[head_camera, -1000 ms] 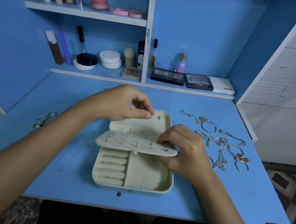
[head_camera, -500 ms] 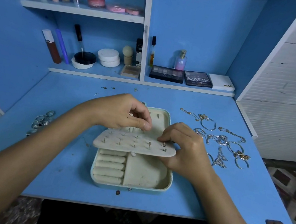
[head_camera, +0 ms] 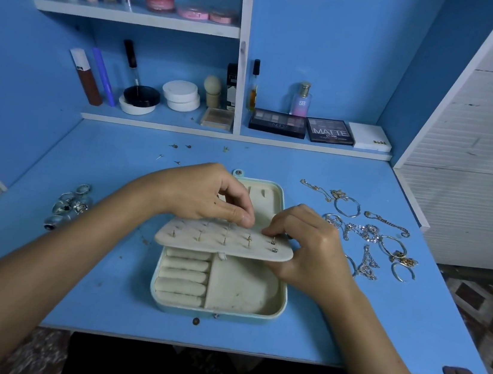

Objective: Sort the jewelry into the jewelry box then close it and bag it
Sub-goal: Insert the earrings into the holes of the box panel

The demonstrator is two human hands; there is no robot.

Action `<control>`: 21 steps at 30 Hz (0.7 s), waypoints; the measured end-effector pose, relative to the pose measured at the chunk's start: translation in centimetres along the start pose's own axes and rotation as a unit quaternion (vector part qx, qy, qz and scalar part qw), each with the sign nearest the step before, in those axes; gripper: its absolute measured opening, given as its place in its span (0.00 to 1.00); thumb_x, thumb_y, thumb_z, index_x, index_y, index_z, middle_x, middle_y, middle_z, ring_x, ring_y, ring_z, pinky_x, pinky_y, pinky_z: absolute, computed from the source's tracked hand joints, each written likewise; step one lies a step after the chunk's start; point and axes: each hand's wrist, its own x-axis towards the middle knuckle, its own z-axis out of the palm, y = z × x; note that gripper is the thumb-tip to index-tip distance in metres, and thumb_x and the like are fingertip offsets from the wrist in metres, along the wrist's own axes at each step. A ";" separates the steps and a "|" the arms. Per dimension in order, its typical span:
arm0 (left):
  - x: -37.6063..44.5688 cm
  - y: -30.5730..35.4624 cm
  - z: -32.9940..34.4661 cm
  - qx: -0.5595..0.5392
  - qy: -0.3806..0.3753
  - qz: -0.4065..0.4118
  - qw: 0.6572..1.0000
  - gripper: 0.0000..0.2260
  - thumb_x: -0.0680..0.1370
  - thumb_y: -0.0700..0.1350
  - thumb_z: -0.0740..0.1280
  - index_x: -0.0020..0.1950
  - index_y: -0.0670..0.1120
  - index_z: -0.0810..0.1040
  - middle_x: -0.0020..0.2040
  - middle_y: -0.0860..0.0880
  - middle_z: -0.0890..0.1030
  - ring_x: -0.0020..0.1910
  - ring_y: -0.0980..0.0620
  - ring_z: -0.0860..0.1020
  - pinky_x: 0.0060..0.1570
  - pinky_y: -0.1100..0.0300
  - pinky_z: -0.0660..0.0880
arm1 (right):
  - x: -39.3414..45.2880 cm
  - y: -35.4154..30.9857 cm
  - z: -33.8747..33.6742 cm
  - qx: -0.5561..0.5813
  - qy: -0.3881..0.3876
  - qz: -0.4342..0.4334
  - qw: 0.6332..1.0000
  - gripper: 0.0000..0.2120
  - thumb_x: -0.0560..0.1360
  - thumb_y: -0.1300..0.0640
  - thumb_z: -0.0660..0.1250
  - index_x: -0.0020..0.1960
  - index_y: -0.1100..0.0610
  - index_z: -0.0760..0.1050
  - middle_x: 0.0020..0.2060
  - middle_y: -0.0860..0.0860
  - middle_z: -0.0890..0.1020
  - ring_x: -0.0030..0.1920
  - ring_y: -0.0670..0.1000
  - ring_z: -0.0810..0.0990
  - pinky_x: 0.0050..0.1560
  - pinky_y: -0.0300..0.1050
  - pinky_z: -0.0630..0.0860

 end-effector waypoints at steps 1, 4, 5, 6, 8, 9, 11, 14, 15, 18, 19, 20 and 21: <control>0.0 0.0 0.0 0.000 -0.001 0.001 1.000 0.02 0.76 0.46 0.73 0.45 0.53 0.85 0.41 0.61 0.84 0.35 0.67 0.76 0.39 0.76 0.68 | 0.0 0.0 0.0 0.001 0.000 0.000 1.000 0.04 0.66 0.61 0.75 0.39 0.61 0.82 0.36 0.51 0.81 0.37 0.54 0.79 0.39 0.45 0.76; 0.0 0.0 0.1 -0.003 -0.004 0.001 1.000 0.02 0.76 0.46 0.73 0.45 0.53 0.85 0.42 0.58 0.85 0.35 0.66 0.77 0.39 0.76 0.68 | 0.0 0.0 0.0 -0.001 0.001 0.000 1.000 0.04 0.65 0.62 0.76 0.39 0.61 0.82 0.36 0.51 0.81 0.37 0.54 0.80 0.39 0.45 0.76; 0.0 0.0 0.1 -0.004 -0.005 0.001 1.000 0.02 0.76 0.46 0.73 0.46 0.53 0.85 0.42 0.56 0.85 0.35 0.66 0.76 0.39 0.76 0.68 | 0.0 0.0 0.0 -0.002 0.000 0.000 1.000 0.05 0.65 0.62 0.76 0.39 0.61 0.82 0.36 0.51 0.81 0.37 0.54 0.80 0.39 0.45 0.76; 0.0 0.0 0.1 -0.004 -0.006 0.002 1.000 0.02 0.76 0.46 0.73 0.46 0.52 0.85 0.43 0.55 0.85 0.35 0.66 0.76 0.39 0.75 0.68 | 0.0 0.0 0.0 -0.002 -0.001 0.001 1.000 0.05 0.65 0.63 0.76 0.39 0.61 0.82 0.36 0.51 0.81 0.37 0.54 0.80 0.39 0.44 0.76; 0.0 0.0 0.2 -0.003 -0.008 0.003 1.000 0.02 0.76 0.46 0.73 0.46 0.52 0.85 0.43 0.55 0.85 0.36 0.66 0.77 0.40 0.75 0.68 | 0.0 0.0 0.0 -0.002 0.000 0.002 1.000 0.05 0.64 0.63 0.76 0.39 0.61 0.82 0.36 0.51 0.81 0.37 0.54 0.80 0.39 0.44 0.76; 0.0 0.0 0.2 -0.004 -0.010 0.002 1.000 0.02 0.76 0.46 0.73 0.46 0.52 0.86 0.43 0.56 0.85 0.36 0.66 0.77 0.40 0.75 0.69 | 0.0 0.0 0.0 -0.002 0.000 0.002 1.000 0.06 0.64 0.64 0.77 0.39 0.61 0.82 0.36 0.51 0.81 0.37 0.54 0.80 0.39 0.44 0.76; 0.1 0.0 0.2 -0.003 -0.012 0.002 1.000 0.02 0.76 0.46 0.73 0.46 0.52 0.86 0.43 0.57 0.85 0.36 0.66 0.77 0.40 0.75 0.69 | 0.0 0.0 0.1 -0.003 0.000 0.002 1.000 0.06 0.64 0.64 0.77 0.39 0.61 0.82 0.36 0.51 0.81 0.37 0.54 0.80 0.39 0.44 0.76; 0.2 -0.1 0.1 0.000 -0.016 0.003 1.000 0.02 0.76 0.47 0.73 0.46 0.53 0.85 0.43 0.58 0.85 0.38 0.66 0.78 0.41 0.75 0.69 | 0.0 0.0 0.0 -0.002 -0.002 0.001 1.000 0.06 0.64 0.63 0.77 0.39 0.61 0.82 0.36 0.51 0.81 0.37 0.54 0.79 0.38 0.45 0.76; 0.2 -0.2 0.1 0.000 -0.016 0.003 1.000 0.02 0.76 0.47 0.73 0.46 0.53 0.85 0.43 0.58 0.85 0.38 0.66 0.78 0.42 0.75 0.69 | 0.0 0.0 0.0 -0.002 -0.002 0.001 1.000 0.06 0.64 0.63 0.77 0.39 0.61 0.82 0.36 0.51 0.81 0.37 0.54 0.79 0.38 0.45 0.76; 0.2 -0.3 0.2 -0.005 -0.015 0.002 1.000 0.02 0.76 0.47 0.73 0.46 0.53 0.85 0.43 0.59 0.85 0.39 0.66 0.78 0.42 0.75 0.69 | 0.0 0.0 0.0 0.000 -0.001 0.003 1.000 0.06 0.64 0.63 0.77 0.39 0.61 0.81 0.36 0.50 0.81 0.37 0.54 0.79 0.38 0.45 0.76; 0.2 -0.3 0.2 -0.005 -0.015 0.002 1.000 0.02 0.76 0.47 0.73 0.46 0.53 0.85 0.42 0.60 0.85 0.39 0.66 0.78 0.42 0.75 0.69 | 0.0 0.0 0.0 0.001 -0.001 0.003 1.000 0.07 0.64 0.63 0.78 0.39 0.61 0.81 0.35 0.50 0.81 0.36 0.54 0.79 0.38 0.45 0.76; 0.2 -0.3 0.2 -0.005 -0.015 0.002 1.000 0.02 0.76 0.46 0.73 0.46 0.53 0.85 0.42 0.60 0.85 0.39 0.66 0.78 0.42 0.75 0.69 | -0.1 0.0 0.1 0.001 -0.001 0.002 1.000 0.07 0.64 0.63 0.78 0.39 0.61 0.81 0.35 0.51 0.81 0.36 0.54 0.79 0.38 0.46 0.76; 0.2 -0.3 0.2 -0.005 -0.016 0.001 1.000 0.02 0.76 0.46 0.73 0.47 0.53 0.85 0.43 0.60 0.85 0.39 0.66 0.78 0.42 0.75 0.69 | -0.1 0.0 0.1 0.000 -0.002 0.002 1.000 0.07 0.64 0.63 0.78 0.39 0.61 0.81 0.35 0.51 0.81 0.36 0.54 0.79 0.38 0.46 0.76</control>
